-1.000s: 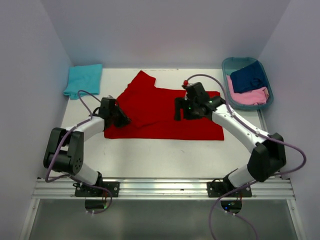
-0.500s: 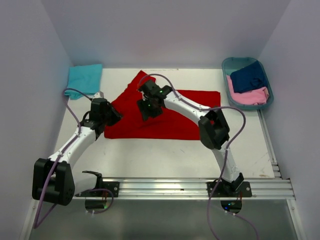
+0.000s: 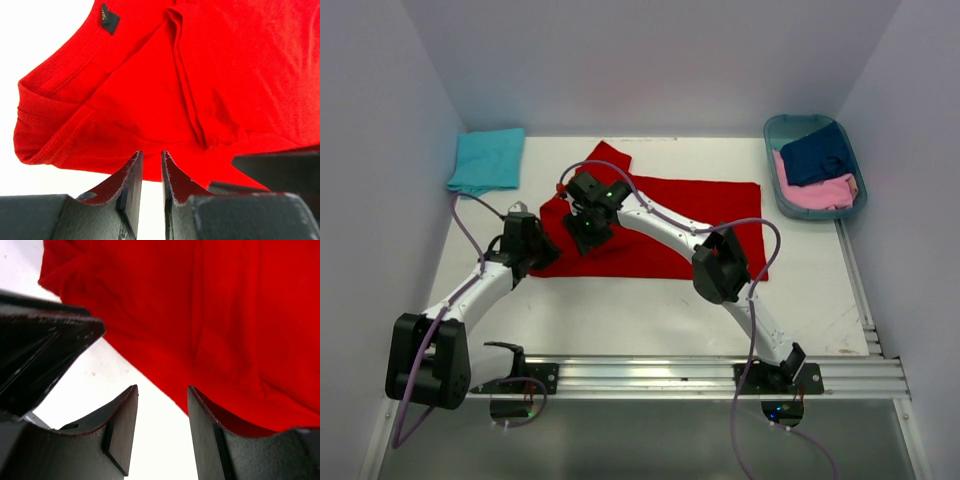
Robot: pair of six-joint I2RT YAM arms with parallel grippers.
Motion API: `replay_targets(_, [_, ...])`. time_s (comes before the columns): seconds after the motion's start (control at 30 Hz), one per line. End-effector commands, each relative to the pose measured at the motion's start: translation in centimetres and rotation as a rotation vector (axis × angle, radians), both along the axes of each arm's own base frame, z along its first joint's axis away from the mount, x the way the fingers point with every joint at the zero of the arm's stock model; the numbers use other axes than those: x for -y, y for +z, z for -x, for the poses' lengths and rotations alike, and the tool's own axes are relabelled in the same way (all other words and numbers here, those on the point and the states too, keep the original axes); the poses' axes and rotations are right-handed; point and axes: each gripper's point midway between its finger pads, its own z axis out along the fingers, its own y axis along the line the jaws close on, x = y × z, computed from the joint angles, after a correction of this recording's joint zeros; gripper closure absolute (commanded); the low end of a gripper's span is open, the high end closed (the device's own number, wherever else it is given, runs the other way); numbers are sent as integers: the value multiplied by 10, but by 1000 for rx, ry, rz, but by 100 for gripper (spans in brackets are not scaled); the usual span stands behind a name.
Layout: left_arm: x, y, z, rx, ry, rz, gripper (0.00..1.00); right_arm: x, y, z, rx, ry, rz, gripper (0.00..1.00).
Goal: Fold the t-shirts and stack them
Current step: Fold the flattened tshirt in 1/3 of the way
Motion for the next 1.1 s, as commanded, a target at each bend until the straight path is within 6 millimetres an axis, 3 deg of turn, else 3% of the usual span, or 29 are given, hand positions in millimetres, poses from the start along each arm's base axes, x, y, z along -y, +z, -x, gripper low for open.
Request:
replay_targets(0.0, [-5,10,-5,57,4,-10,76,1,-4,-2,-9,19,24,52])
replay_targets(0.37, [-9,-7,4,30,4,-11,76,-1,-39,-19,18,-22,86,53])
replay_targets(0.67, [-21,-28,3,24,18,-74,78,1,-32,-24,53,-32,86,54])
replay_targets(0.87, [-27,-70,17,-118,13,-115,90,1,-30,-22,53,-37,79,59])
replay_targets(0.97, [-29,-82,22,-166,10,-130,99,4,-31,-22,50,-40,81,65])
replay_targets(1.07, [-31,-83,26,-204,13,-139,100,5,-31,-22,53,-44,85,69])
